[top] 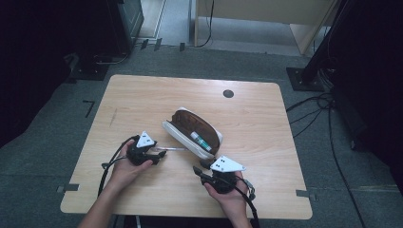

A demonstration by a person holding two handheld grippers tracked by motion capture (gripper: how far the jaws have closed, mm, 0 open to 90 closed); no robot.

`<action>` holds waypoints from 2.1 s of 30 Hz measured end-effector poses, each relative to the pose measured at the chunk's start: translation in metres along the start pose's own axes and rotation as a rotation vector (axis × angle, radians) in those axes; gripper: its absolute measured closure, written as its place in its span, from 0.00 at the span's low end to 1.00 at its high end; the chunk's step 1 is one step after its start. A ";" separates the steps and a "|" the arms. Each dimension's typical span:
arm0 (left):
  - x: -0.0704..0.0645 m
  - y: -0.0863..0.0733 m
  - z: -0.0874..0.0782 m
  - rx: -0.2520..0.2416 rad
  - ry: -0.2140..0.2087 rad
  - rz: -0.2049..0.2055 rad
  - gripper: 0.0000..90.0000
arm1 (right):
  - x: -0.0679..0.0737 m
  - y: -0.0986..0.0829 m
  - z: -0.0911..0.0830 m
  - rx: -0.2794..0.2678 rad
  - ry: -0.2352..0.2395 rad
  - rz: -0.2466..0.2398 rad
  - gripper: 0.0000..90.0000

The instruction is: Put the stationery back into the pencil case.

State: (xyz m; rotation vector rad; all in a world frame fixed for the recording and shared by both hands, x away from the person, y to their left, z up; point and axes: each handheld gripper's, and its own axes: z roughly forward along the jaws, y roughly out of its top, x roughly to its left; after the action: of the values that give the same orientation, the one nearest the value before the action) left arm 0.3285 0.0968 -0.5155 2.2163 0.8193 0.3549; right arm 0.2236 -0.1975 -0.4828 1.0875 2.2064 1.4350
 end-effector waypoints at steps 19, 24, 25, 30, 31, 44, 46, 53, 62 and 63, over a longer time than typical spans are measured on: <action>-0.024 -0.016 -0.020 0.010 -0.232 0.129 0.84 | 0.000 -0.004 0.004 0.017 0.014 0.005 0.69; -0.028 -0.022 -0.025 0.017 -0.337 0.164 0.85 | 0.000 -0.004 0.006 0.025 0.023 0.003 0.67; -0.030 -0.023 -0.026 0.021 -0.367 0.183 0.84 | -0.001 -0.004 0.006 0.024 0.025 0.002 0.67; -0.030 -0.028 -0.030 0.013 -0.375 0.190 0.83 | -0.001 -0.006 0.010 0.044 0.056 -0.013 0.64; -0.028 -0.029 -0.031 0.007 -0.360 0.189 0.77 | -0.001 -0.007 0.012 0.053 0.069 -0.019 0.63; -0.007 -0.038 -0.039 -0.012 -0.034 0.038 0.46 | -0.007 -0.014 0.033 0.099 0.097 -0.057 0.56; -0.003 -0.038 -0.038 -0.014 0.025 -0.024 0.44 | -0.006 -0.015 0.035 0.111 0.101 -0.065 0.56; 0.001 -0.039 -0.038 -0.006 0.141 -0.128 0.35 | -0.006 -0.016 0.042 0.141 0.108 -0.072 0.62; 0.014 -0.062 -0.061 0.026 0.247 -0.237 0.13 | -0.003 -0.016 0.052 0.193 0.105 -0.118 0.71; 0.014 -0.065 -0.064 0.030 0.260 -0.248 0.12 | -0.002 -0.016 0.052 0.195 0.103 -0.121 0.72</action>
State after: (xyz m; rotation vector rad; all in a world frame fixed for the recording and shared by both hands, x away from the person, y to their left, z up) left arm 0.2794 0.1754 -0.5182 2.0905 1.2317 0.5172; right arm 0.2494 -0.1684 -0.5213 0.9378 2.4824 1.2732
